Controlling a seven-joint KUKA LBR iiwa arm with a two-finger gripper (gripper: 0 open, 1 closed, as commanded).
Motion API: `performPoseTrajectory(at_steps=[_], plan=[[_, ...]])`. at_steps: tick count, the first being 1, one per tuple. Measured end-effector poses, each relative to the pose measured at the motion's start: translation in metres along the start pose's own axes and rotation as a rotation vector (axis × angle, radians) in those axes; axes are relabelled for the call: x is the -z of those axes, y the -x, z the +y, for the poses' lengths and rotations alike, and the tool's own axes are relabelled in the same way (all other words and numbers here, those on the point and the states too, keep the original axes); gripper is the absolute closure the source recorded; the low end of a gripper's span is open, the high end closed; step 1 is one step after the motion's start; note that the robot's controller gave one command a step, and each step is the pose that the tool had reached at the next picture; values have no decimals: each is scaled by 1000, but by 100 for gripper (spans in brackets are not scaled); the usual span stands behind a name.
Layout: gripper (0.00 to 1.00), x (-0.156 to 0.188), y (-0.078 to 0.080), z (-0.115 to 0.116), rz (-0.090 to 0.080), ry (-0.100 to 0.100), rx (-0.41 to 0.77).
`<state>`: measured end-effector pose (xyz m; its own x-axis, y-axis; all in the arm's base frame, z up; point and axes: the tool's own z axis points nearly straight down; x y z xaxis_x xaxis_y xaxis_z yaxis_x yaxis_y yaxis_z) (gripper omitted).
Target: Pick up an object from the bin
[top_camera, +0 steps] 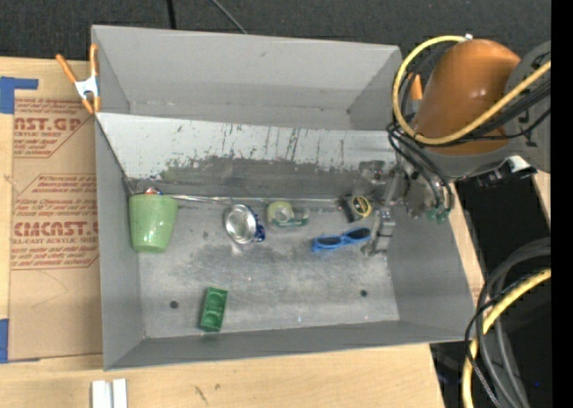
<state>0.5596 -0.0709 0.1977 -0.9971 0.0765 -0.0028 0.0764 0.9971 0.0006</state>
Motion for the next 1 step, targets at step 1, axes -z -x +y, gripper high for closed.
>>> performPoseTrajectory(at_steps=[1], plan=[[0,-124,-2,-22,9,0,-33]])
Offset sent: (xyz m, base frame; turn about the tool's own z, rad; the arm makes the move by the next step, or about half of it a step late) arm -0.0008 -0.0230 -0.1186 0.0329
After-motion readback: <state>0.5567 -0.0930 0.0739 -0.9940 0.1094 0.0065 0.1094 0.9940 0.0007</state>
